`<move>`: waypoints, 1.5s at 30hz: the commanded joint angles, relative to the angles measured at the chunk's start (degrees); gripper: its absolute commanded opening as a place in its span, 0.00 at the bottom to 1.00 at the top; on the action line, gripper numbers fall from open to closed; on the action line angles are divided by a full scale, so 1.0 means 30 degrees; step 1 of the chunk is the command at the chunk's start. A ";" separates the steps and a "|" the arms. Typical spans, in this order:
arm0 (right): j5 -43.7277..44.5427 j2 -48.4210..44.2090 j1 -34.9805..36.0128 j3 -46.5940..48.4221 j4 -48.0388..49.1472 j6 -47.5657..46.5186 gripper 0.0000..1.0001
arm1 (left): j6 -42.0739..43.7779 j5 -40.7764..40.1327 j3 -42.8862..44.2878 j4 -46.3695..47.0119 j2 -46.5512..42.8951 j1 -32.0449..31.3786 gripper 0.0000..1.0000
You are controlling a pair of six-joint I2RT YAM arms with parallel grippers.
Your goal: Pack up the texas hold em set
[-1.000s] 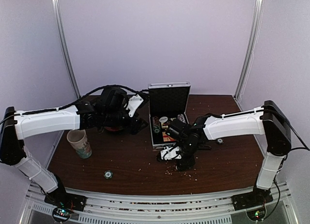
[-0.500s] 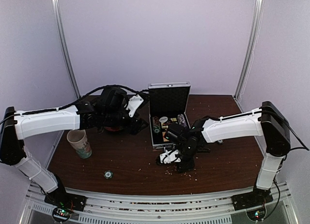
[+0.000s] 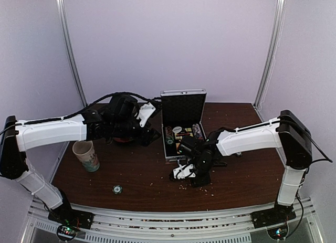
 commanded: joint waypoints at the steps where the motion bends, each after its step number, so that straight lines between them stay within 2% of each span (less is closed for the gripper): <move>1: -0.0390 0.0451 0.0105 -0.0037 -0.0231 0.0042 0.39 | 0.0249 0.0185 0.0025 0.0527 0.0023 -0.0014 0.64; 6: -0.0824 0.0587 0.0122 0.0168 -0.0535 0.0174 0.28 | 0.0269 0.0221 0.0039 0.0527 0.0020 -0.0010 0.64; 11: -0.0453 -0.0154 -0.0299 0.0215 -0.0753 0.0328 0.25 | 0.0270 0.0276 0.0039 0.0528 0.0030 -0.0010 0.64; 22: -0.1068 -0.1810 -0.4417 0.1700 -0.1032 0.0907 0.24 | 0.0271 0.0454 0.0098 0.0468 0.0082 -0.0010 0.64; 29: -0.0427 -0.1583 -0.6483 0.2553 0.0406 0.1708 0.25 | 0.0266 0.0549 0.0124 0.0447 0.0110 -0.0010 0.64; 45: 0.1716 -0.0547 -0.6861 0.2228 0.2726 0.2688 0.27 | 0.0259 0.0602 0.0154 0.0366 0.0133 -0.0010 0.65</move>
